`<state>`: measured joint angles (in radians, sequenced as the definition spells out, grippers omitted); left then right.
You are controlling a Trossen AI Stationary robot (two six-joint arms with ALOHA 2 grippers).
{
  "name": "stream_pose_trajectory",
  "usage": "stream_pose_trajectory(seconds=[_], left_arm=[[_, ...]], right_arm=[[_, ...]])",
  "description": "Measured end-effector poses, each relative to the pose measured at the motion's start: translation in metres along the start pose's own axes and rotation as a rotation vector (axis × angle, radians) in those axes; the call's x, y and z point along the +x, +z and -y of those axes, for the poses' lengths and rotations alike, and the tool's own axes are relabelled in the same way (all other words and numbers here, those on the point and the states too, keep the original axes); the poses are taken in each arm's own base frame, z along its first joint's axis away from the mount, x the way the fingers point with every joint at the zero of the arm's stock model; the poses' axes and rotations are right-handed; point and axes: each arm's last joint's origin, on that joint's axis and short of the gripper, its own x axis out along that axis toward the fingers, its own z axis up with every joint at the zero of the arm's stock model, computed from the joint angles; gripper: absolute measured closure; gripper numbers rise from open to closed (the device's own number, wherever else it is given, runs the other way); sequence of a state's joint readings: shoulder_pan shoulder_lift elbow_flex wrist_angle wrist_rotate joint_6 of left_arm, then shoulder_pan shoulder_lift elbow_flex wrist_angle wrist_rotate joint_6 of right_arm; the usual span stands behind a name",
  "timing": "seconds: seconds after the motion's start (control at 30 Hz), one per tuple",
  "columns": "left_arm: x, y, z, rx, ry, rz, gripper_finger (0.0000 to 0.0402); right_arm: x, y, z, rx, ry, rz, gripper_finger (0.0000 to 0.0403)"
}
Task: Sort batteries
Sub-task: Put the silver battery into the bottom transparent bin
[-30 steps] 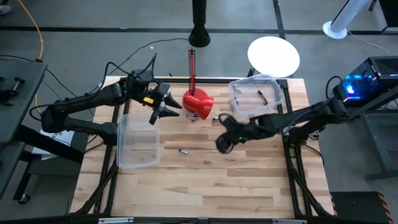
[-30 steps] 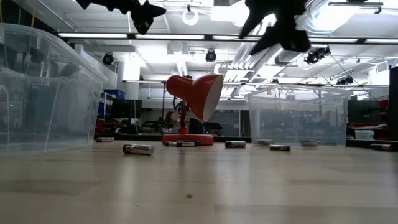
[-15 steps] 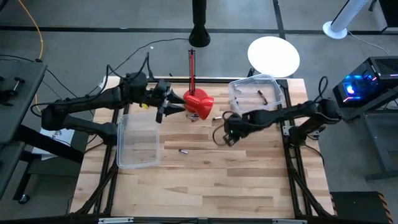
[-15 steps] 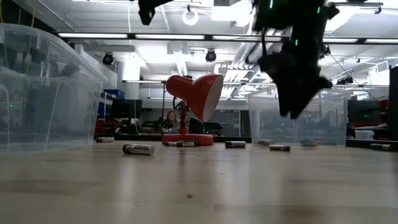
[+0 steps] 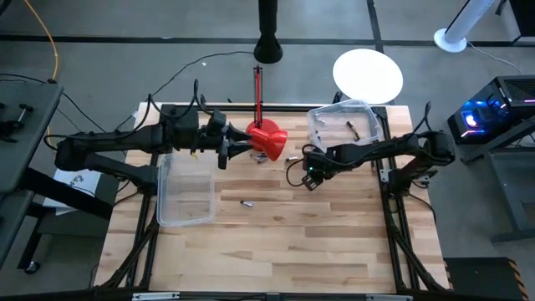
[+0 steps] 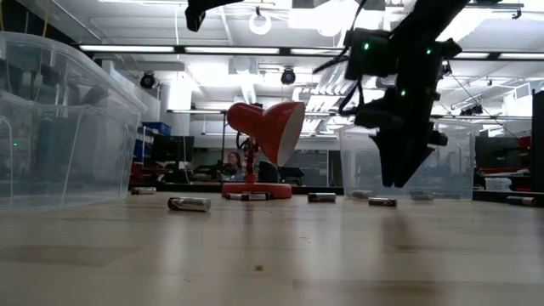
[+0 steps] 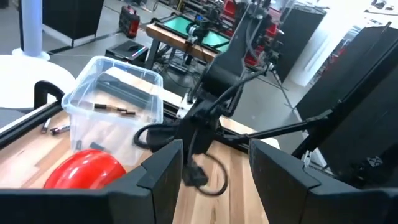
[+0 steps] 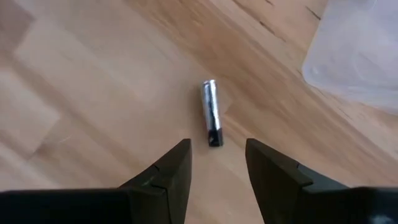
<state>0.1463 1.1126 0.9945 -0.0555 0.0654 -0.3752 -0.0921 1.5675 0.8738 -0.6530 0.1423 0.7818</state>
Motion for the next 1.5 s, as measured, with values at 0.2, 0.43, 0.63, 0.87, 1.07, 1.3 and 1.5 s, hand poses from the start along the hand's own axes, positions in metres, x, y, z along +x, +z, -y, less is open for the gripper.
stream_pose_trajectory(seconds=[0.2,0.43,0.63,0.87,1.07,1.3,1.5], left_arm=[[0.0,0.0,0.0,0.0,0.001,0.003,0.0225],[0.0,0.0,0.0,0.01,-0.001,0.002,0.0225],[-0.021,0.02,0.007,0.045,-0.052,0.077,0.0225],[-0.082,0.062,0.023,0.193,-0.056,0.322,0.0225],[-0.109,0.063,0.024,0.195,-0.048,0.342,0.0225],[-0.112,0.059,0.023,0.151,-0.043,0.305,0.0225],[-0.112,0.06,0.024,0.152,-0.048,0.311,0.0225]], right_arm=[[0.027,0.004,-0.008,-0.02,-0.036,0.022,0.0259],[0.045,0.004,-0.01,0.001,-0.054,-0.018,0.0264],[0.027,-0.001,-0.027,-0.028,0.008,-0.007,0.0379],[-0.045,0.03,-0.083,-0.182,0.335,0.216,0.0394],[-0.094,0.091,-0.137,-0.269,0.654,0.572,0.0395],[-0.096,0.147,-0.209,-0.407,0.826,0.683,0.0394],[-0.072,0.17,-0.251,-0.441,0.841,0.676,0.0392]])
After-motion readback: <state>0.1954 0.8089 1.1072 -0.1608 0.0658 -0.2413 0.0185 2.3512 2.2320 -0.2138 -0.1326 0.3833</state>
